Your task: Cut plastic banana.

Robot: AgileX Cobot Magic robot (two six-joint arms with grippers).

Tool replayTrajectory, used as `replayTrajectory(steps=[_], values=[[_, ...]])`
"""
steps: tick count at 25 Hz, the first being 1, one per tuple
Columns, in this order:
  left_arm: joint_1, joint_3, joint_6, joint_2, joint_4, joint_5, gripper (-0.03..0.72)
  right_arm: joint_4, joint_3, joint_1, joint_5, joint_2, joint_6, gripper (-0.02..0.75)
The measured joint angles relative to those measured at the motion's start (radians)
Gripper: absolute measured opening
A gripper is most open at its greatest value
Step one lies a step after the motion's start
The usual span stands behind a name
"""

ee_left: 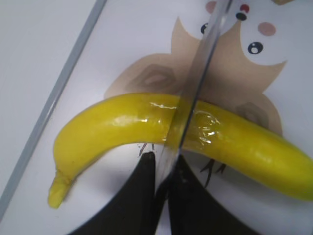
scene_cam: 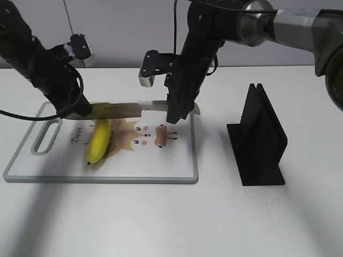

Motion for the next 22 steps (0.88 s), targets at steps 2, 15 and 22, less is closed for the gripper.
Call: replayTrajectory(steps=[2, 15, 22], values=[[-0.005, -0.002, 0.000, 0.010, -0.002, -0.005, 0.052, -0.003, -0.001, -0.003, 0.002, 0.009, 0.001, 0.207], [-0.010, 0.110, 0.006, -0.016, -0.043, -0.138, 0.064, -0.010, -0.006, -0.003, -0.005, 0.017, -0.001, 0.215], [-0.011, 0.114, 0.007, -0.017, -0.047, -0.143, 0.065, -0.009, -0.015, -0.003, 0.000, 0.035, -0.001, 0.218]])
